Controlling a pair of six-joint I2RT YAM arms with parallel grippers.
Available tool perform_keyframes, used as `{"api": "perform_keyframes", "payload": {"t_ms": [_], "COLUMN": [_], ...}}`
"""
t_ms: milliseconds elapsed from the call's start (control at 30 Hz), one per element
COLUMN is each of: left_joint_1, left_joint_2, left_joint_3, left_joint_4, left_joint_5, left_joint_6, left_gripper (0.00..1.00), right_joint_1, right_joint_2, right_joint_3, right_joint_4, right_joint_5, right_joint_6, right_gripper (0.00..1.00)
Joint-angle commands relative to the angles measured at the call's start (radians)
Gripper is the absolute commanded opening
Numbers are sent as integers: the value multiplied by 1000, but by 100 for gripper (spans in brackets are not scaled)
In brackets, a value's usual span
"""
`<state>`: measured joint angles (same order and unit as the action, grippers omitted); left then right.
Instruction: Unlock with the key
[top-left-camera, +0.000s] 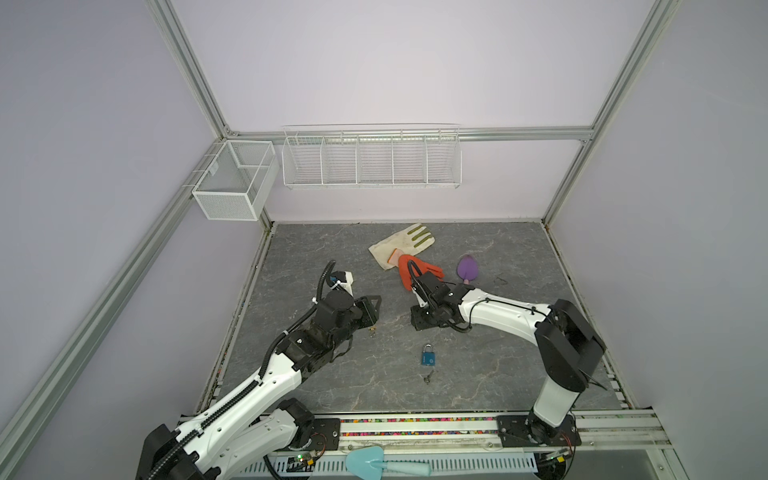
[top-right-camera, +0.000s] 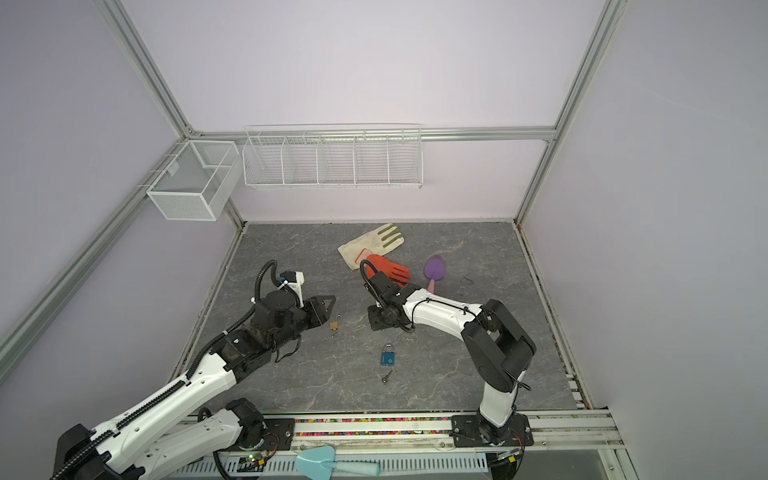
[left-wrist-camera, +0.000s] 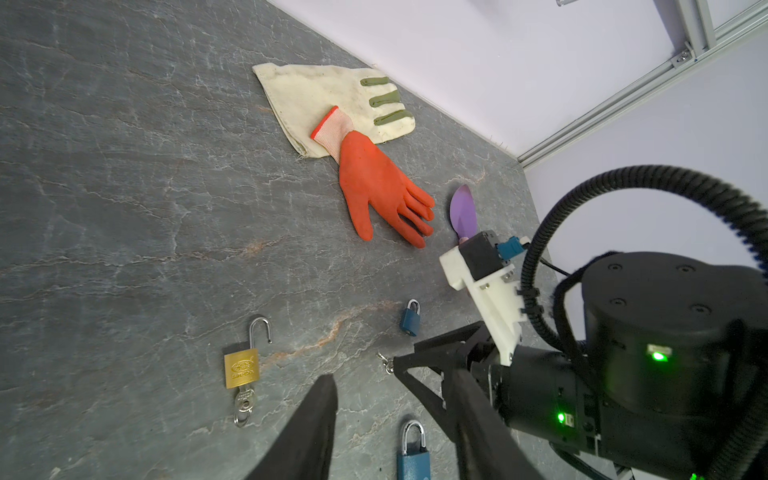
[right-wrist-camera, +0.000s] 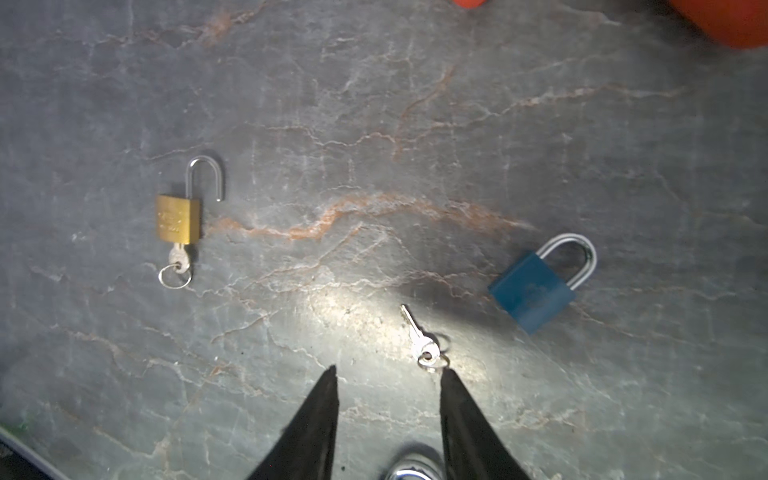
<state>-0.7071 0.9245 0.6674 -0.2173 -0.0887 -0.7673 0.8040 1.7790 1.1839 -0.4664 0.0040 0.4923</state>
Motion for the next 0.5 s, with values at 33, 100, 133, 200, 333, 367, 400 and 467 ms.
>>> {"api": "perform_keyframes", "payload": {"t_ms": [33, 100, 133, 200, 333, 367, 400, 467], "left_joint_1": [6, 6, 6, 6, 6, 6, 6, 6], "left_joint_2": [-19, -16, -17, -20, -36, -42, -41, -42], "left_joint_3": [-11, -12, -12, -12, -17, -18, -18, -18], "left_joint_4": [6, 7, 6, 4, -4, -4, -7, -11], "left_joint_5": [-9, -8, -8, -9, -29, -35, -40, -41], "left_joint_6": [-12, -15, -16, -20, -23, -24, -23, -22], "left_gripper": [45, 45, 45, 45, 45, 45, 45, 45], "right_joint_1": [-21, -25, -25, -26, -26, -26, -26, -24], "right_joint_2": [45, 59, 65, 75, 91, 94, 95, 90], "right_joint_3": [19, 24, 26, 29, 26, 26, 25, 18], "right_joint_4": [7, 7, 8, 8, 13, 10, 6, -1], "right_joint_5": [-75, -77, -76, -87, -99, -100, -101, -101], "right_joint_6": [-107, -116, -119, -130, -131, -134, -137, -136], "right_gripper": [48, 48, 48, 48, 48, 48, 48, 48]}}
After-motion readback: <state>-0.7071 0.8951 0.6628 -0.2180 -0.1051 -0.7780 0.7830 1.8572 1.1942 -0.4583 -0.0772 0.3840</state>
